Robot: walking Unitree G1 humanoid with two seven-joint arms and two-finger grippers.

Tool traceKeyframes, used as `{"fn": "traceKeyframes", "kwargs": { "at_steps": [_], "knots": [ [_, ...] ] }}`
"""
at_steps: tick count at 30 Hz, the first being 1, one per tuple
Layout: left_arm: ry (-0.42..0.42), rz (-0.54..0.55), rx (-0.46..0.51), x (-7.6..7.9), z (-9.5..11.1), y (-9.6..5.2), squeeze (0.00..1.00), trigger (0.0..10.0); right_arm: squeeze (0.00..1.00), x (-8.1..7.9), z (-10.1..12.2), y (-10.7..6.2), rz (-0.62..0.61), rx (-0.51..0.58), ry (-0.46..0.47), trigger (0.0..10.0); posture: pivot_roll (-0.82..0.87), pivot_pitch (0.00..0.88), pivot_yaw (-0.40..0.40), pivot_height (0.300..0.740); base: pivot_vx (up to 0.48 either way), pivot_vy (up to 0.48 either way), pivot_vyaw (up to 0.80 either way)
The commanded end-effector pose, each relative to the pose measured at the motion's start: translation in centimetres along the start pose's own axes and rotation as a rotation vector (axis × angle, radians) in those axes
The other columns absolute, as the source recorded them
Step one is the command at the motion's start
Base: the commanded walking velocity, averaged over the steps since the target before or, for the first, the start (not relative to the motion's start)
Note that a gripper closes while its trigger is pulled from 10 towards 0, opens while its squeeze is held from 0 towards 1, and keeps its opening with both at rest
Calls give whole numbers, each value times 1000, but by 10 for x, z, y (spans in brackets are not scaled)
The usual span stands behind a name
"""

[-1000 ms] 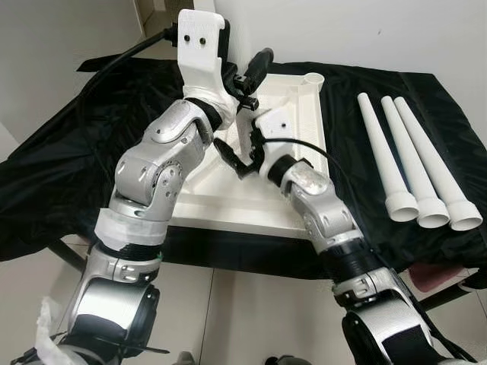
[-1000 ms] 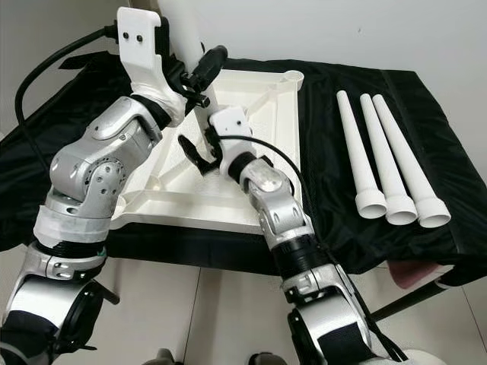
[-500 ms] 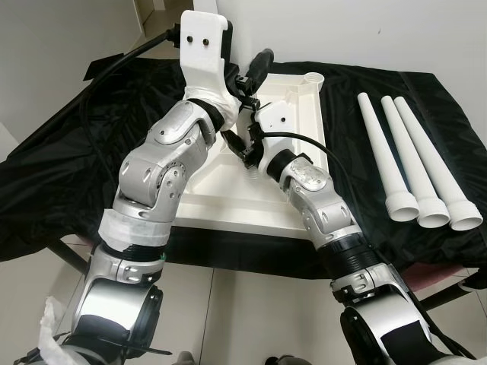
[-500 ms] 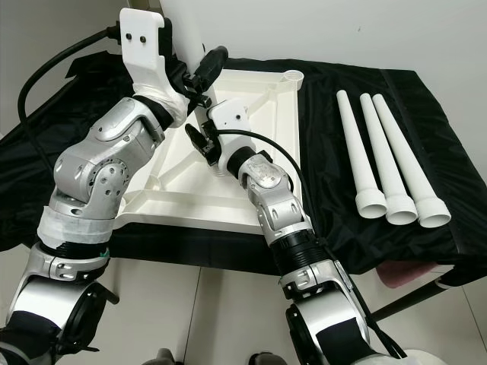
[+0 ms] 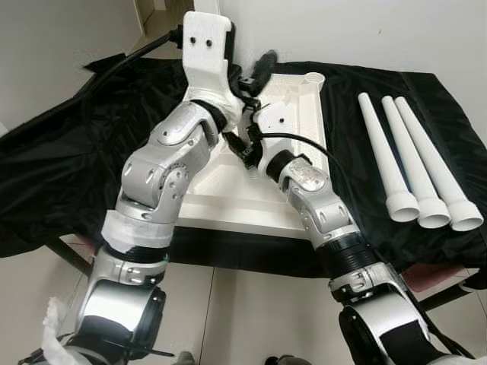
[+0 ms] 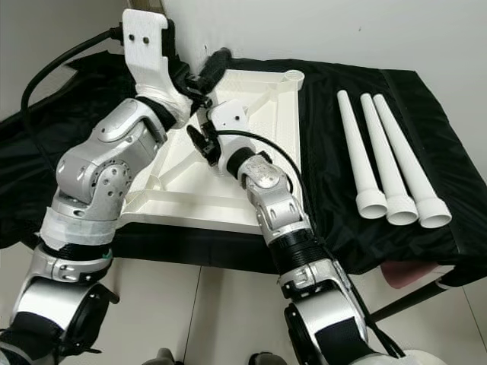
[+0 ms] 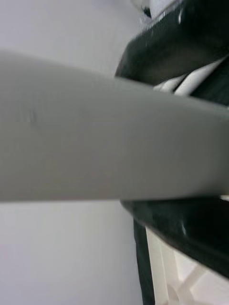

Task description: Building children table

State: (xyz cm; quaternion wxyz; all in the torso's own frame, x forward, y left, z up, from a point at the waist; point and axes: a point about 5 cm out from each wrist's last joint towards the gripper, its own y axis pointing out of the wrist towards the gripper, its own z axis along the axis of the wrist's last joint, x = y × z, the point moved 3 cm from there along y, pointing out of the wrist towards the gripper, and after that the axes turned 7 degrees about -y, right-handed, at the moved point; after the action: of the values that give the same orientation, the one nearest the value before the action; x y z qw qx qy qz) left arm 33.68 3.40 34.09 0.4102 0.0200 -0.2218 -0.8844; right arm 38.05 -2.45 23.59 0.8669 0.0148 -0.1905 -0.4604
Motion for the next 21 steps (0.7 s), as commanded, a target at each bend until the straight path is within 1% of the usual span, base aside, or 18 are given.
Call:
{"fn": "traceKeyframes", "kwargs": {
  "at_steps": [1, 3, 4, 5, 7, 8, 9, 10, 11, 12, 14, 15, 16, 18, 19, 21],
  "knots": [
    [1, -90, 13, 13, 5, -2, 1000, 10000, 0, -1, -4, 1, -11, -23, 29, 10000, -20, 69, 49, 740, 0, 0, 0],
    [-13, -117, 22, 17, 8, -4, 1000, 10000, 0, 2, -4, 0, -47, -23, 65, 10000, -21, 69, 47, 740, 0, 0, 0],
    [-32, -142, 29, 20, 9, -6, 0, 10000, 0, 4, -4, 0, -65, -24, 78, 10000, -22, 68, 46, 740, 0, 0, 0],
    [-32, -142, 29, 20, 9, -6, 0, 10000, 0, 4, -4, 0, -65, -24, 78, 10000, -22, 68, 46, 740, 0, 0, 0],
    [-41, -206, 33, 27, 11, -13, 0, 10000, 0, 13, -4, -2, -133, -18, 139, 10000, -24, 72, 45, 740, 0, 0, 0],
    [-41, -206, 33, 27, 11, -13, 0, 10000, 0, 13, -4, -2, -133, -18, 139, 10000, -24, 72, 45, 740, 0, 0, 0],
    [-40, -220, 34, 29, 10, -15, 0, 10000, 0, 16, -4, -3, -157, -17, 162, 10000, -24, 72, 45, 740, 0, 0, 0],
    [-42, -213, 32, 28, 9, -17, 0, 10000, 0, 21, -5, -5, -187, -16, 184, 10000, -28, 75, 46, 740, 0, 0, 0],
    [-42, -213, 32, 28, 9, -17, 0, 10000, 0, 21, -5, -5, -187, -16, 184, 10000, -28, 75, 46, 740, 0, 0, 0],
    [-41, -202, 32, 25, 8, -19, 0, 10000, 0, 26, -6, -7, -216, -15, 192, 10000, -30, 76, 47, 740, 0, 0, 0],
    [-41, -202, 32, 25, 8, -19, 0, 10000, 0, 26, -6, -7, -216, -15, 192, 10000, -30, 76, 47, 740, 0, 0, 0],
    [-45, -172, 33, 19, 5, -22, 0, 10000, 0, 36, -7, -11, -268, -6, 209, 10000, -32, 77, 48, 740, 0, 0, 0],
    [-45, -172, 33, 19, 5, -22, 0, 10000, 0, 36, -7, -11, -268, -6, 209, 10000, -32, 77, 48, 740, 0, 0, 0],
    [6, -113, 15, 7, -7, -31, 0, 10000, 0, 58, -10, -25, -370, 15, 238, 10000, -31, 81, 49, 740, 0, 0, 0],
    [6, -113, 15, 7, -7, -31, 0, 10000, 0, 58, -10, -25, -370, 15, 238, 10000, -31, 81, 49, 740, 0, 0, 0],
    [42, -87, -22, 1, -19, -39, 0, 10000, 0, 68, -13, -35, -421, 26, 247, 10000, -30, 87, 46, 740, 0, 0, 0]
  ]
}}
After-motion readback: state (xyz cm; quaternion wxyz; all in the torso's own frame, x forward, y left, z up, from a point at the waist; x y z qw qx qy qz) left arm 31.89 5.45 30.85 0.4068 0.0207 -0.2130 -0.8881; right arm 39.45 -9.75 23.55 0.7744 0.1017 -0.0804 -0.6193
